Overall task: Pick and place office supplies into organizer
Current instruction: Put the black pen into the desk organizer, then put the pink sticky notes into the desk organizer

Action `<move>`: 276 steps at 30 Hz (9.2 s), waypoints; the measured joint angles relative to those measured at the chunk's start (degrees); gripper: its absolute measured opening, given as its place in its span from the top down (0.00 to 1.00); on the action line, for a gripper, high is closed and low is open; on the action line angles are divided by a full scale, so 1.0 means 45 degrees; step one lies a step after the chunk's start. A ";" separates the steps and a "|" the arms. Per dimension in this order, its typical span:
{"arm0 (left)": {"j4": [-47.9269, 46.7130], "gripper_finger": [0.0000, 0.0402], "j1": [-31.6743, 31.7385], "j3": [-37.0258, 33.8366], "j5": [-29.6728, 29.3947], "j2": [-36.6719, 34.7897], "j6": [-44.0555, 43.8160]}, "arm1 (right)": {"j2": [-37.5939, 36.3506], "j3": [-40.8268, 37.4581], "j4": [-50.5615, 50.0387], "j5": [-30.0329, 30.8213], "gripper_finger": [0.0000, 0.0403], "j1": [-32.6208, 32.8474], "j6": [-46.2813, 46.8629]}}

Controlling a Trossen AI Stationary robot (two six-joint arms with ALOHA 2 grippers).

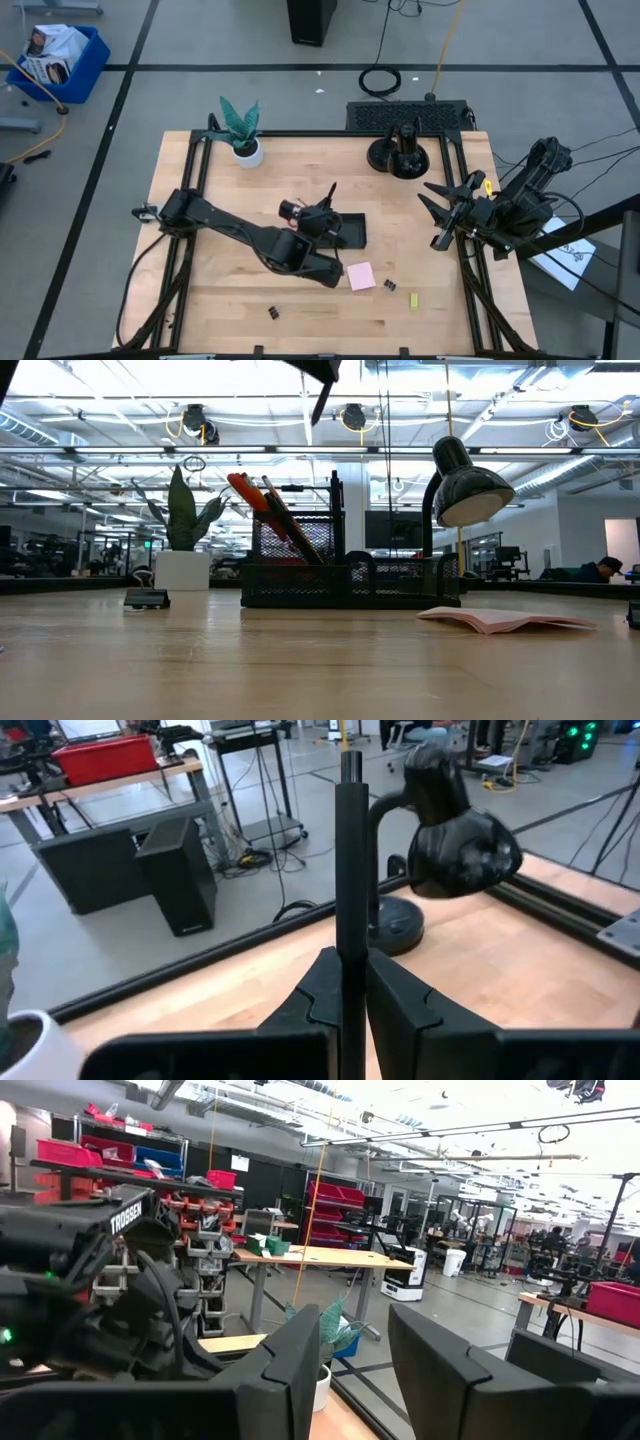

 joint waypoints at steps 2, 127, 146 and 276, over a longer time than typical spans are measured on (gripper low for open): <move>0.0042 0.94 0.0042 -0.0347 0.0005 0.0000 -0.0465 | -0.0001 0.0000 0.0000 0.0000 0.71 0.0000 0.0022; 0.2365 0.94 0.1140 -0.2382 0.0362 0.1783 -0.2587 | 0.0004 0.0000 -0.0005 0.0009 0.71 0.0000 0.0376; 0.3119 0.94 0.1164 -0.2401 0.1122 0.1783 -0.1681 | -0.0001 0.0000 -0.0007 0.0000 0.71 0.0002 0.0386; 0.6019 0.69 -0.5611 -0.2382 0.4315 -0.3813 0.3448 | 0.0220 0.0005 -0.0292 -0.0405 0.71 0.0780 0.1861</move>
